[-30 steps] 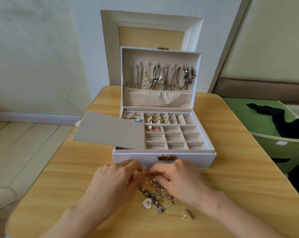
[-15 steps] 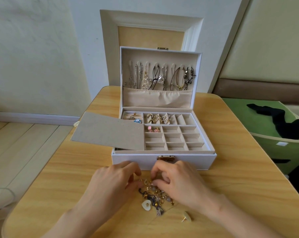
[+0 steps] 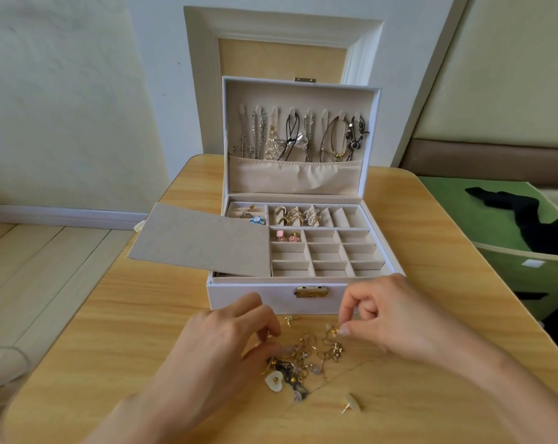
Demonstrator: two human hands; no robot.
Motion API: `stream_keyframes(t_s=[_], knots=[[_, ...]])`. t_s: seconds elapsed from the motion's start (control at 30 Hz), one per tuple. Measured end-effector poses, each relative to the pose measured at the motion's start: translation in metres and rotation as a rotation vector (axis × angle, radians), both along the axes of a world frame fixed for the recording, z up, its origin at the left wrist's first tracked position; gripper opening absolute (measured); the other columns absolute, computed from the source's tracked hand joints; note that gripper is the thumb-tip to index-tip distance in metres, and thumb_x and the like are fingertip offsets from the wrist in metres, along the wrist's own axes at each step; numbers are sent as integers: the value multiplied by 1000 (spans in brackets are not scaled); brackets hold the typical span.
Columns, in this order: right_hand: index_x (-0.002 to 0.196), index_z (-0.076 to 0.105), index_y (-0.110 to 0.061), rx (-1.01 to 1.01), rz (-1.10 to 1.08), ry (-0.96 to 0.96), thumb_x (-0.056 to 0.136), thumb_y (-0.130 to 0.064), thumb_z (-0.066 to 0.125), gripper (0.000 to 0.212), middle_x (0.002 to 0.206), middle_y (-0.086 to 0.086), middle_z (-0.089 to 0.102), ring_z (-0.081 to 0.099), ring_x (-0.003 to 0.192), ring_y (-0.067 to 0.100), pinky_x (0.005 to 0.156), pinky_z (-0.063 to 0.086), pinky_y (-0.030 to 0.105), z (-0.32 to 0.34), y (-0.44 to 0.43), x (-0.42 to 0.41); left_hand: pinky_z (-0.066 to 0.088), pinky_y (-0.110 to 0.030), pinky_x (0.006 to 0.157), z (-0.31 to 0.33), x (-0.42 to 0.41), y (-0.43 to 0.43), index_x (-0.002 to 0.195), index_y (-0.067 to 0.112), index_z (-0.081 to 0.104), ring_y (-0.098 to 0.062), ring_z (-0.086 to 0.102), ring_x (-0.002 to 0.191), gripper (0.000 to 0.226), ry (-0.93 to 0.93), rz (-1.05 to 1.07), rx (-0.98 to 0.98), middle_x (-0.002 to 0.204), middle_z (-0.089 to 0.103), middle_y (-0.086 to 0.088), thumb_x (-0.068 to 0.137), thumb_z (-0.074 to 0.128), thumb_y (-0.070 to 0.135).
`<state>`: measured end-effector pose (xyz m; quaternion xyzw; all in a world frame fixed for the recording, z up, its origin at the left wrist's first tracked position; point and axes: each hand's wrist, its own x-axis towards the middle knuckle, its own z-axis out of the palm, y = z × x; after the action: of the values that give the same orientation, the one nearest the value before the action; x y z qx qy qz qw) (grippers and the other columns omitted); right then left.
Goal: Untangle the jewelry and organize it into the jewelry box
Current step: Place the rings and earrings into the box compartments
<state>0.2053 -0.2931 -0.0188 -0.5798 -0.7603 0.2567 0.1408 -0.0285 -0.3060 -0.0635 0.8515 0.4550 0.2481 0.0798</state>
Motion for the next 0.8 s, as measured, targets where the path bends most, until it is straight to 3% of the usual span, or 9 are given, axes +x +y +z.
stream_keyframes(t_s=[0.1,0.2,0.27,0.4,0.5,0.67,0.8], knots=[[70,64,-20,-94,10,-69,76,-22,75,13,44,-8,54,52,43,2,54,44,21,0,1,0,26,-3,46,-5,7,0,81,37,53,15,39,53,13,-15,-13,-14,81,51,23,79,56,49],[69,65,-20,-94,-12,-50,75,-20,76,13,51,-11,59,50,42,0,46,35,12,0,0,-1,39,-11,45,-10,17,2,85,37,57,3,53,58,19,18,-38,-24,86,52,21,77,50,52],[71,63,-18,-145,-14,-14,79,-17,73,13,47,-13,59,53,40,1,45,37,12,1,-3,-2,41,-15,45,-13,21,4,85,36,60,-1,55,57,22,40,-43,-17,86,52,20,76,47,52],[72,60,-10,-173,-27,48,81,-5,64,11,61,6,69,65,51,10,52,55,26,2,-5,-3,43,-18,44,-15,20,5,81,36,58,-2,54,56,18,39,-28,-9,83,52,19,74,49,51],[70,57,-7,-164,-30,87,77,1,61,12,68,10,69,69,61,19,59,58,41,1,-4,0,44,-19,43,-16,20,4,78,35,56,-2,53,55,12,41,-15,-2,82,52,18,72,60,45],[66,55,-7,-138,-12,69,72,2,62,13,64,9,68,69,60,17,62,57,44,-1,-5,2,24,-5,40,-13,14,1,71,35,50,-1,47,50,15,66,13,4,75,50,19,66,62,41],[63,58,-17,-97,-11,-16,73,-3,65,19,67,-9,67,66,63,8,66,55,36,-1,-4,5,17,-5,39,-11,10,2,70,36,49,-2,45,46,17,90,41,18,75,50,21,63,65,37]])
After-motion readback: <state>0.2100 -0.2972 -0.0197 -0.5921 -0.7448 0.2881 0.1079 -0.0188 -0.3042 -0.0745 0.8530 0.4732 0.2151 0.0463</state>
